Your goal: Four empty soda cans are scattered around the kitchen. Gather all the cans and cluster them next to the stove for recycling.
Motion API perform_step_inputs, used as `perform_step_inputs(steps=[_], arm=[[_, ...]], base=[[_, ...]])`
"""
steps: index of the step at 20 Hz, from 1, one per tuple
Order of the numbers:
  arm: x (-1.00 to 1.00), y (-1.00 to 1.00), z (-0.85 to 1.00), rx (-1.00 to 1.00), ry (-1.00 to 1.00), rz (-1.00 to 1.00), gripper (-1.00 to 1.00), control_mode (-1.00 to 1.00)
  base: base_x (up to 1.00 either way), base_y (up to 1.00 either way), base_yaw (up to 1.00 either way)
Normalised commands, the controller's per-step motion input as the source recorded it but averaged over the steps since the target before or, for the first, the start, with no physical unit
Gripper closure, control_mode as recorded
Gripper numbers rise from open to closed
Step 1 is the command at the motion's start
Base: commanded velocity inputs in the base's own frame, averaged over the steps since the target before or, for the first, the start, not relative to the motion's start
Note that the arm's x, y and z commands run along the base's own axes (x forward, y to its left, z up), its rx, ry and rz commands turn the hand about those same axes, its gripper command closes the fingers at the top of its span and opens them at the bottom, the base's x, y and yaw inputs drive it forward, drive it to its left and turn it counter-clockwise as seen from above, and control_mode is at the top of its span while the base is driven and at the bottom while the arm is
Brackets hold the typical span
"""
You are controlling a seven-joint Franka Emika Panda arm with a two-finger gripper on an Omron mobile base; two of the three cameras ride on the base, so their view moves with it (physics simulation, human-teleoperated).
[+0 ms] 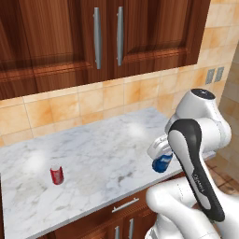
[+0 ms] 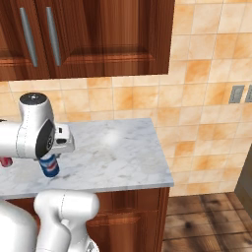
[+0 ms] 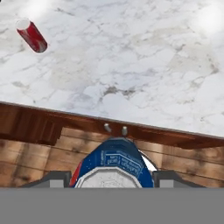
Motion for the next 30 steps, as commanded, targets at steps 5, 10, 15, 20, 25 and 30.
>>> perform_step_inputs(steps=[5, 10, 15, 20, 25, 30], arm=[[0.00, 0.00, -0.23, 0.00, -0.09, -0.06, 1.00, -1.00], [0.00, 0.00, 0.00, 0.00, 0.00, 0.00, 1.00, -1.00], [0.00, 0.00, 0.00, 0.00, 0.00, 0.00, 1.00, -1.00], [0.00, 0.00, 0.00, 0.00, 0.00, 0.00, 1.00, 1.00], [0.00, 0.00, 0.00, 0.00, 0.00, 0.00, 1.00, 1.00], [0.00, 0.00, 0.00, 0.00, 0.00, 0.00, 1.00, 1.00]], base=[[0.00, 0.00, 0.00], [0.00, 0.00, 0.00], [0.00, 0.00, 0.00], [0.00, 0.00, 0.00], [-0.79, 0.15, 0.25], [-0.96, -0.02, 0.40]])
